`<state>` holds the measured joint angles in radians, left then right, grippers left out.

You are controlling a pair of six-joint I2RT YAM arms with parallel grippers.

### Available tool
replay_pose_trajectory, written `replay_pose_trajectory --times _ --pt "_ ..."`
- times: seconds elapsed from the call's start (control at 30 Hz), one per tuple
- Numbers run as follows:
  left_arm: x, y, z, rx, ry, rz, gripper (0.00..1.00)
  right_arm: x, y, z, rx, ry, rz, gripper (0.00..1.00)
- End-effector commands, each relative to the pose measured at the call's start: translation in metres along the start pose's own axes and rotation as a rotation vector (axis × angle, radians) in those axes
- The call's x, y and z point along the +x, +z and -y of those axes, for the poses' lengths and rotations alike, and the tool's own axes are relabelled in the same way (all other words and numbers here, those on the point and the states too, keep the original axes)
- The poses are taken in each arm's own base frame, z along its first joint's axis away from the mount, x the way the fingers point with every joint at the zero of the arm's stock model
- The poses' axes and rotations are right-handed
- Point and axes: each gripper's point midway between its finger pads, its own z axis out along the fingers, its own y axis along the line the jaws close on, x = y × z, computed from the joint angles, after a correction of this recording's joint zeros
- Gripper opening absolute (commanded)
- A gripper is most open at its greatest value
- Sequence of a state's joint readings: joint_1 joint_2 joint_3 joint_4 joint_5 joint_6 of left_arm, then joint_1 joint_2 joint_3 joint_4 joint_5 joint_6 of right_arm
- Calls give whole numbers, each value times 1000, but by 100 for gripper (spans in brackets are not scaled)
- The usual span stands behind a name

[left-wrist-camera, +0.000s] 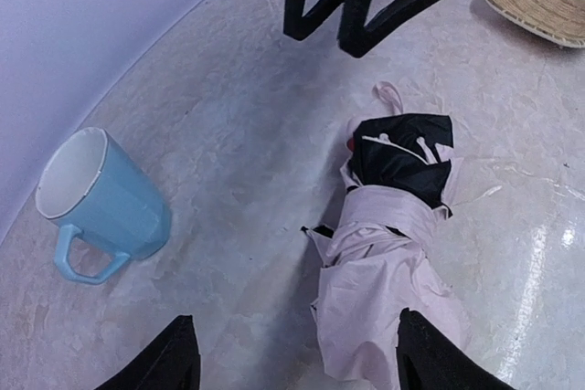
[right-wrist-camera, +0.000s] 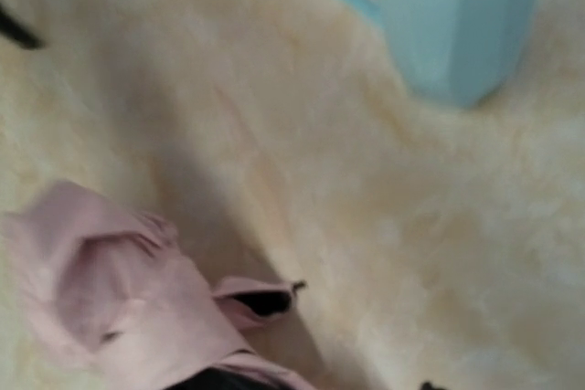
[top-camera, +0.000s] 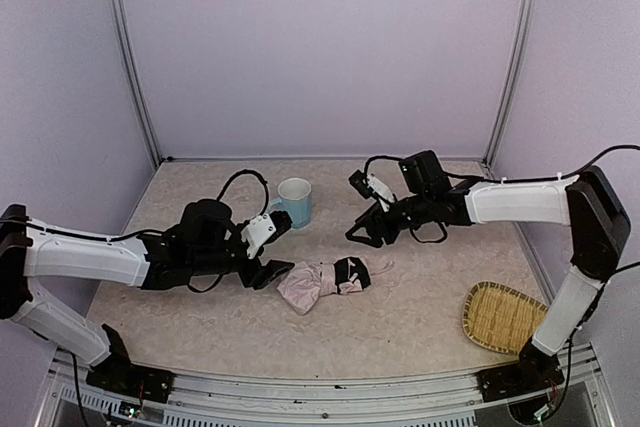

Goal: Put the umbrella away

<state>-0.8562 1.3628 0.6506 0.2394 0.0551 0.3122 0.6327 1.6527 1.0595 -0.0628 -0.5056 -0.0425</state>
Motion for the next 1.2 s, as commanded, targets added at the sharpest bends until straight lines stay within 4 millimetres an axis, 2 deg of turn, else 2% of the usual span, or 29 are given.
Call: replay_pose_trajectory --times 0.0,0.13,0.27,0.33,0.5,0.63,0.73,0.87,0.97,1.07,1.17 --pt "35 5 18 44 -72 -108 70 41 30 13 -10 71 -183 56" --pt "50 11 16 27 -97 -149 69 61 47 19 -8 105 -254 53" --pt "53 30 15 21 -78 -182 70 85 55 5 -39 106 -325 52" --pt "59 42 14 19 -81 -218 69 97 56 -8 -56 103 -368 51" --pt "78 78 6 -10 -55 -306 69 121 45 -56 -126 101 -430 51" --pt "73 103 -3 -38 -9 -323 69 132 32 -94 -200 135 -443 51" --pt "61 113 -3 -30 18 -295 71 127 24 -106 -213 153 -427 52" --pt "46 112 -9 -57 27 -244 75 110 12 -92 -113 141 -375 52" --pt "35 104 -25 -121 26 -214 78 91 -3 -72 -40 159 -304 53" --pt "22 92 -44 -192 12 -189 81 69 -24 -42 50 201 -194 56" --pt "10 75 -59 -254 -10 -160 83 56 -55 -2 171 263 -82 58"
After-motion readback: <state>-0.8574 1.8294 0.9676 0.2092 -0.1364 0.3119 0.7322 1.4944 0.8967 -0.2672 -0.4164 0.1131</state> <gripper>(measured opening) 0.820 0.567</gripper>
